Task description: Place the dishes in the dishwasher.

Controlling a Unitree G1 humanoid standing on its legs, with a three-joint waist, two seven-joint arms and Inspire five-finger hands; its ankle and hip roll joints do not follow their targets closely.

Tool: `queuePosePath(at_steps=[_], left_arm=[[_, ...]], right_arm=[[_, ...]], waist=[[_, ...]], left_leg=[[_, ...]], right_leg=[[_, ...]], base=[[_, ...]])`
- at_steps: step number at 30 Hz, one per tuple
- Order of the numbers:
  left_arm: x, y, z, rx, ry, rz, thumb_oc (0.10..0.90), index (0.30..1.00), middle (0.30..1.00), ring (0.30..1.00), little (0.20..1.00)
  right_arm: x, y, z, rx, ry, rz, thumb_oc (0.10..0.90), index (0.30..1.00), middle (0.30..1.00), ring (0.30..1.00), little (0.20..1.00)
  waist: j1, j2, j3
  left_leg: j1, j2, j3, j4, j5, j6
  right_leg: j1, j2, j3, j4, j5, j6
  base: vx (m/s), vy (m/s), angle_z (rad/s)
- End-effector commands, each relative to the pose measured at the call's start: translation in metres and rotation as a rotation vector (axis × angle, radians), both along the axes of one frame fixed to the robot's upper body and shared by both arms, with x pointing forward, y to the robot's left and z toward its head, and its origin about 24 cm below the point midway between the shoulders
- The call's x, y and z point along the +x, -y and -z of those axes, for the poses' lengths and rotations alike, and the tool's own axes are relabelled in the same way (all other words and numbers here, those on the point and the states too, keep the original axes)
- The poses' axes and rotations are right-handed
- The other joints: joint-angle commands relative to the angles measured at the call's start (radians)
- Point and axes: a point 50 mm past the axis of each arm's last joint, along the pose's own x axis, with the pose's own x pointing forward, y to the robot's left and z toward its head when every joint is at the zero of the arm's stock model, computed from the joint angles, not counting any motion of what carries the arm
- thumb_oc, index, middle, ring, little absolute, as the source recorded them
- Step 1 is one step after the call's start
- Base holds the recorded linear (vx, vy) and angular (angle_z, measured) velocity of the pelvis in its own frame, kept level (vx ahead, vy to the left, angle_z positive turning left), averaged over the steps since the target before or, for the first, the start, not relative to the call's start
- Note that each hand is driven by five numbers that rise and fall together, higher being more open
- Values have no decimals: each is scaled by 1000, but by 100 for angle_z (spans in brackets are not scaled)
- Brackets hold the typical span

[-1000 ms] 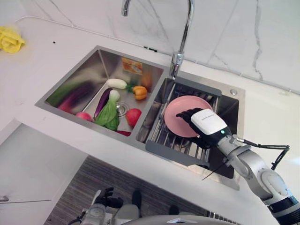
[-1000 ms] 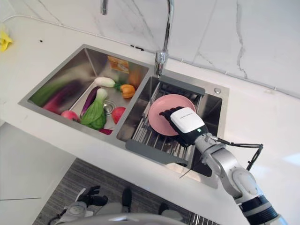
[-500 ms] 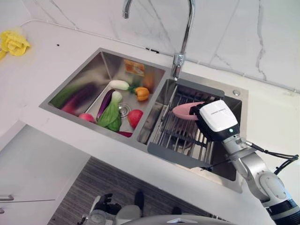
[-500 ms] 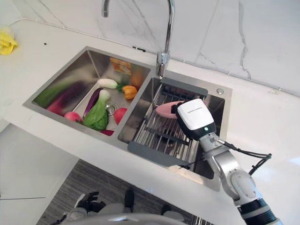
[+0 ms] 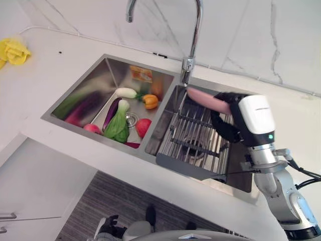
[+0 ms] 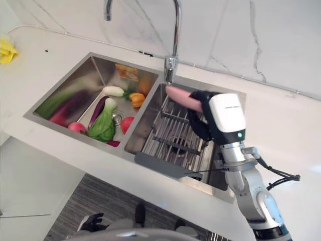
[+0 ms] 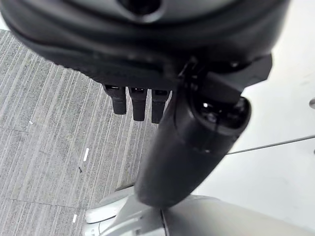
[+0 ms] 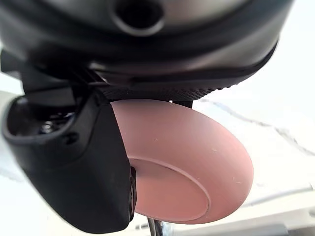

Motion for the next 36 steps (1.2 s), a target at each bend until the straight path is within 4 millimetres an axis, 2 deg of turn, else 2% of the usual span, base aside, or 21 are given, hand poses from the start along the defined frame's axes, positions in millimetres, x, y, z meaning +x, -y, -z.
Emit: queuePosePath(at_steps=[1,5,7,8,9,10,11,13,14,17,18,19,20,21,23,25,27,30,33,34,36], left_arm=[[7,7,2,9,0,46,800,900,900,900,900],[8,6,0,13,28,10,800,900,900,900,900],[14,2,-3,14,72,-50,800,900,900,900,900],[21,-2,-6,-3,132,-156,800,900,900,900,900],[22,-2,-6,-3,135,-157,800,900,900,900,900],[26,-7,-9,11,173,-224,800,900,900,900,900],[25,-9,-10,30,166,-214,800,900,900,900,900],[25,-9,-9,46,139,-177,800,900,900,900,900],[25,-6,-9,41,143,-143,800,900,900,900,900],[40,-3,-9,52,121,-22,800,900,900,900,900],[43,-1,-9,56,123,-11,800,900,900,900,900],[45,-2,-10,59,128,-19,800,900,900,900,900],[39,-7,-9,66,110,-32,800,900,900,900,900],[38,-8,-9,66,109,-33,800,900,900,900,900],[25,-13,-6,70,66,-36,800,900,900,900,900],[19,-23,-7,95,35,-35,800,900,900,900,900],[19,-25,-7,101,30,-32,800,900,900,900,900],[9,-30,-6,87,-4,-38,800,900,900,900,900],[4,-26,-5,60,-9,-51,800,900,900,900,900],[6,-24,-4,43,7,-75,800,900,900,900,900],[7,-22,-4,33,19,-99,800,900,900,900,900]], right_arm=[[-19,1,-57,108,365,-66,400,300,300,300,300],[-23,8,-60,140,395,-39,400,300,300,300,300],[-26,15,-64,167,424,-24,400,300,300,300,300],[-26,18,-71,180,472,-26,400,300,300,300,300],[-25,18,-71,180,475,-27,400,300,300,300,300],[-24,20,-77,176,523,-7,400,300,300,300,300],[-22,23,-79,183,536,8,400,300,300,300,300],[-18,31,-82,178,551,63,400,300,300,300,300],[-15,32,-79,185,524,55,400,300,300,300,300],[-25,48,-75,159,533,179,400,300,300,300,300],[-22,50,-76,157,568,227,400,300,300,300,300],[-18,48,-76,174,578,226,400,300,300,300,300],[-14,48,-75,162,573,233,400,300,300,300,300],[-14,47,-74,162,572,232,400,300,300,300,300],[-10,47,-72,68,530,247,400,300,300,300,300],[-8,51,-78,-37,519,274,400,300,300,300,300],[-7,53,-80,-85,521,286,400,300,300,300,300],[-5,69,-91,-278,470,366,400,300,300,300,300],[-7,75,-99,-349,484,415,400,300,300,300,300],[-5,70,-103,-379,483,389,400,300,300,300,300],[-6,75,-102,-428,434,399,400,300,300,300,300]], waist=[[24,18,-40],[17,29,-28],[11,12,3],[31,5,41],[28,4,40],[41,5,38],[42,5,30],[49,15,26],[45,18,27],[-13,-2,0],[-35,-15,6],[-28,-17,14],[-5,-2,14],[-6,-1,12],[-7,1,15],[-17,-8,31],[-5,-12,37],[20,4,19],[59,-7,-4],[73,-24,-15],[73,-22,-26]], left_leg=[[54,111,2,7,-67,-116],[42,111,-5,22,-54,-116],[-60,102,-3,221,-78,-145],[-124,74,-103,388,-62,-190],[-132,72,-105,388,-56,-189],[-129,78,-234,400,-61,-189],[-116,110,-297,381,-72,-185],[-102,136,-336,340,-83,-175],[-76,110,-379,326,-131,-153],[-30,70,-305,175,-158,-110],[-16,33,-244,139,-159,-88],[-7,34,-181,104,-150,-82],[6,38,-84,53,-144,-72],[9,39,-84,46,-141,-72],[52,57,25,27,-145,-75],[48,54,49,32,-133,-48],[37,48,74,41,-125,-36],[6,47,118,33,-103,6],[-24,38,158,39,-93,-1],[-41,41,194,50,-86,-19],[-49,50,199,48,-76,-32]], right_leg=[[-54,-113,-39,47,47,92],[-68,-107,-33,73,28,83],[-84,-120,-22,98,12,64],[-100,-114,10,119,7,45],[-106,-116,9,119,11,45],[-138,-118,71,130,16,50],[-151,-121,110,137,15,62],[-158,-120,146,152,9,75],[-181,-131,186,179,15,85],[-223,-214,200,179,100,114],[-276,-246,227,152,217,129],[-322,-256,186,133,273,137],[-337,-245,11,104,244,144],[-335,-243,9,100,245,144],[-343,-255,-104,73,294,158],[-345,-193,-13,154,238,155],[-335,-177,14,203,202,148],[-274,-93,60,399,17,108],[-196,-110,-3,316,6,102],[-171,-125,-44,159,30,112],[-153,-110,-19,90,35,110]], base=[[2,-34,0],[-27,-29,3],[-137,-60,12],[-151,-32,32],[-66,121,34],[51,229,11],[74,221,-44],[114,213,-113],[92,375,-106],[-73,435,-89],[-195,477,-11],[-329,576,-49],[-227,354,-73],[-131,329,-286],[-42,162,-244],[-203,200,-97],[-190,145,-92],[-263,156,-78],[-156,-64,-54],[-59,-132,-76],[-35,-121,-61]])
